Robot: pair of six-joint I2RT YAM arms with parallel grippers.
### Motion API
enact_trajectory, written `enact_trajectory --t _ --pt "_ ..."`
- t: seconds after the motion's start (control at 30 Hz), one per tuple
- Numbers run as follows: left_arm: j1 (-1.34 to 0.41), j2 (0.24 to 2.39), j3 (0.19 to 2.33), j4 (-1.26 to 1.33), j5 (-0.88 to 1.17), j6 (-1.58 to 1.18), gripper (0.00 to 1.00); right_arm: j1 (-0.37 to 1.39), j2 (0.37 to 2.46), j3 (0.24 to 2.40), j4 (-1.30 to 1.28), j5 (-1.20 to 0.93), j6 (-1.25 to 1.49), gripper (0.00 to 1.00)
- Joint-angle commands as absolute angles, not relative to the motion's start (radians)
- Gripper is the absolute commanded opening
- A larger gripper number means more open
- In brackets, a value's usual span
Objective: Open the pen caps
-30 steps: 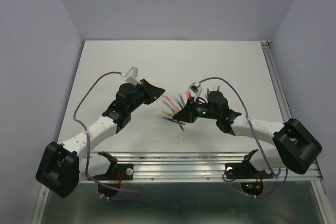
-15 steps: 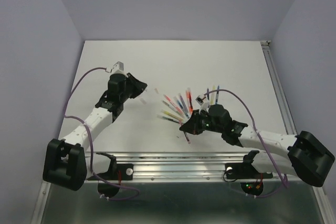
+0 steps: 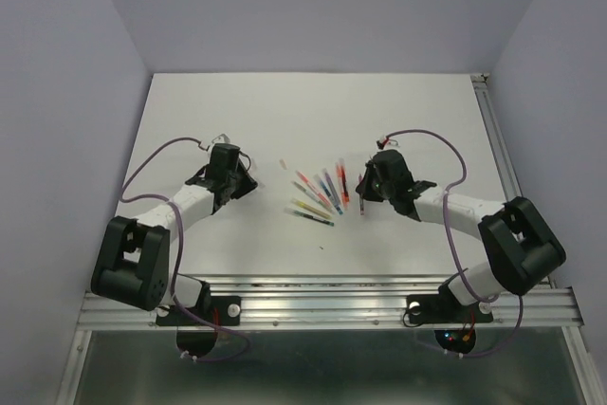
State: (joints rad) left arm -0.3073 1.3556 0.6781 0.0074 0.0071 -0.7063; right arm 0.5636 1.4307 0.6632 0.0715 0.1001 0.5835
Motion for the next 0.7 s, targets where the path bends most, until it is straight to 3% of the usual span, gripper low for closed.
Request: enact_trajectory --t 0.0,0.27,0.67 --pt "-0.307 1.38 0.681 -0.021 -0.074 -0.667 0.13 0.543 1.492 0.793 0.037 0.225 0.506 0.01" --pt "-0.305 1.459 0.709 -0.025 -0.057 -0.661 0.15 0.512 1.647 0.897 0.014 0.284 0.465 0.05" --pt "-0.307 1.451 0.715 -0.028 -0.02 -0.65 0.45 0.506 1.752 0.98 -0.018 0.426 0.414 0.11"
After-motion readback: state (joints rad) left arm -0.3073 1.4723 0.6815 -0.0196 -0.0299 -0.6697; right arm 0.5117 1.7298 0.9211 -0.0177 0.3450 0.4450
